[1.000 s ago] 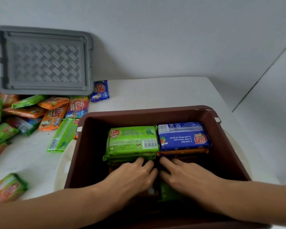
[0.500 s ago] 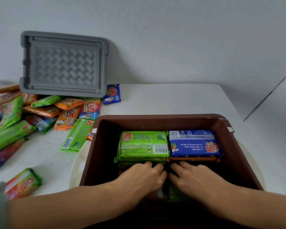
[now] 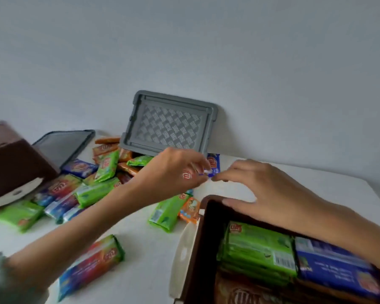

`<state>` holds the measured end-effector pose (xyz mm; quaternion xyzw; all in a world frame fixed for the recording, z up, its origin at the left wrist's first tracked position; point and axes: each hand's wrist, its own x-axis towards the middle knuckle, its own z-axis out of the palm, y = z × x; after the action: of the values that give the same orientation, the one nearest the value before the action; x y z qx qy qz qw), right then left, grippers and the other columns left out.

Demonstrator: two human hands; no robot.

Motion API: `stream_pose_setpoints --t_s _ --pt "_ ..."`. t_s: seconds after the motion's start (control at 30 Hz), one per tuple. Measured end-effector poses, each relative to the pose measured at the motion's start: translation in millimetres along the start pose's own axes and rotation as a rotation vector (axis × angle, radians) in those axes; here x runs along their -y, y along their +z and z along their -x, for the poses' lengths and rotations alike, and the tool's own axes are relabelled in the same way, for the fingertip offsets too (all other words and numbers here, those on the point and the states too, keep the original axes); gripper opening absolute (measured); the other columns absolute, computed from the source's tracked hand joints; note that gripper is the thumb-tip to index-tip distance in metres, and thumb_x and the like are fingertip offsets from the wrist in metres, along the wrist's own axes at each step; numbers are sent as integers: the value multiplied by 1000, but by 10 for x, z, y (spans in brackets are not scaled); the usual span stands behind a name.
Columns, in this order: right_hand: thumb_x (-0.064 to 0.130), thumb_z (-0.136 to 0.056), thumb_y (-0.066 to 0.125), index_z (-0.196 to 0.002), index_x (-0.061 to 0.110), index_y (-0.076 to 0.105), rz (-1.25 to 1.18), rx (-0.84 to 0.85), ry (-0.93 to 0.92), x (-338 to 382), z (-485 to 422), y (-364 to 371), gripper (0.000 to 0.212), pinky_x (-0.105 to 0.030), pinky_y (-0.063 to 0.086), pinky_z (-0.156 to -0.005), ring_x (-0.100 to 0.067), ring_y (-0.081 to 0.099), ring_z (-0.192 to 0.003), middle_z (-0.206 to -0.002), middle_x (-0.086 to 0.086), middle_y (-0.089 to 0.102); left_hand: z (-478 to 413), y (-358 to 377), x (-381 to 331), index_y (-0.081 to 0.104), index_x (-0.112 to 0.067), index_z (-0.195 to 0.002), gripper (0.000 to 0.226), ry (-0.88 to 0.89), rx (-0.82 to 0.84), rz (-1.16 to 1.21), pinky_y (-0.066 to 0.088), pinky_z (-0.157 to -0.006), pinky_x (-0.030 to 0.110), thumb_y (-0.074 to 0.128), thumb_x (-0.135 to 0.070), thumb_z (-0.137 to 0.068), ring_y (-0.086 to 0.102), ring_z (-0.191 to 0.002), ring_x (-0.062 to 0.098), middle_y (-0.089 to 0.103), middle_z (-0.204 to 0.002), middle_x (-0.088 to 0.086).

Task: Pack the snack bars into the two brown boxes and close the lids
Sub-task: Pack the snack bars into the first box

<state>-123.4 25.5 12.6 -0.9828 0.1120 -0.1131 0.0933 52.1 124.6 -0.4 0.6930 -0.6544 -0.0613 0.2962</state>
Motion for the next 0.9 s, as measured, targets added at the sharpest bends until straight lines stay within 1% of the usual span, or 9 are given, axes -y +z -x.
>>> stream_pose_setpoints --t_s 0.1,0.23,0.3,0.37,0.47,0.53,0.63,0.8,0.9 --pt "36 -85 61 -130 29 51 -11 -4 -34 -25 -661 256 47 -26 41 -80 -15 53 -101 -109 0 56 -101 -147 663 66 -17 -102 21 -158 -79 -134 49 -79 20 67 -20 -81 61 -87 6 69 -98 -2" --pt "45 -86 58 -139 26 42 -40 91 9 -137 -1498 756 58 -28 39 -75 -20 50 -103 -114 -7 52 -234 -127 1573 58 -12 -117 36 -515 -97 -166 41 -98 35 63 -25 -84 53 -114 23 59 -121 9" --pt "46 -88 55 -141 25 38 -79 145 70 -209 -1804 1012 60 -28 37 -78 -23 49 -110 -121 -11 49 -312 -25 1908 52 -13 -124 45 -679 -95 -165 35 -104 38 59 -34 -86 43 -125 29 49 -131 14" --pt "50 -88 52 -143 24 36 -119 223 146 -270 -2016 1255 63 -32 39 -88 -28 47 -119 -129 -14 45 -381 100 2116 47 -14 -128 51 -769 -74 -173 31 -107 40 56 -42 -86 34 -130 32 42 -136 18" --pt "57 -87 48 -139 31 42 -108 283 212 -285 -2175 1555 59 -35 41 -91 -32 48 -118 -129 -15 42 -448 265 2231 37 -17 -133 61 -816 -89 -229 28 -107 44 54 -50 -84 23 -135 35 37 -139 20" --pt "58 -87 47 -136 34 45 -88 276 234 -259 -2212 1669 54 -35 42 -90 -34 49 -116 -126 -14 41 -481 326 2212 33 -17 -134 64 -840 -109 -283 31 -104 46 53 -51 -84 20 -136 35 40 -138 18" --pt "55 -88 48 -131 29 52 -79 283 269 -218 -2223 1716 51 -36 43 -91 -35 52 -113 -127 -14 38 -486 368 2203 31 -17 -134 59 -842 -107 -351 37 -97 46 51 -47 -86 27 -131 34 52 -129 15" --pt "43 -86 58 -118 13 60 -112 323 360 -164 -2211 1678 45 -37 44 -93 -34 50 -115 -132 -14 35 -471 256 2120 34 -20 -134 59 -837 -57 -311 41 -95 46 57 -42 -84 34 -126 34 52 -126 15" --pt "42 -80 64 -129 19 51 -18 439 326 -148 -2102 1577 56 -36 45 -91 -36 51 -114 -134 -15 29 -382 178 2047 37 -21 -133 64 -810 -13 -259 42 -97 45 64 -41 -78 37 -123 33 53 -121 14"
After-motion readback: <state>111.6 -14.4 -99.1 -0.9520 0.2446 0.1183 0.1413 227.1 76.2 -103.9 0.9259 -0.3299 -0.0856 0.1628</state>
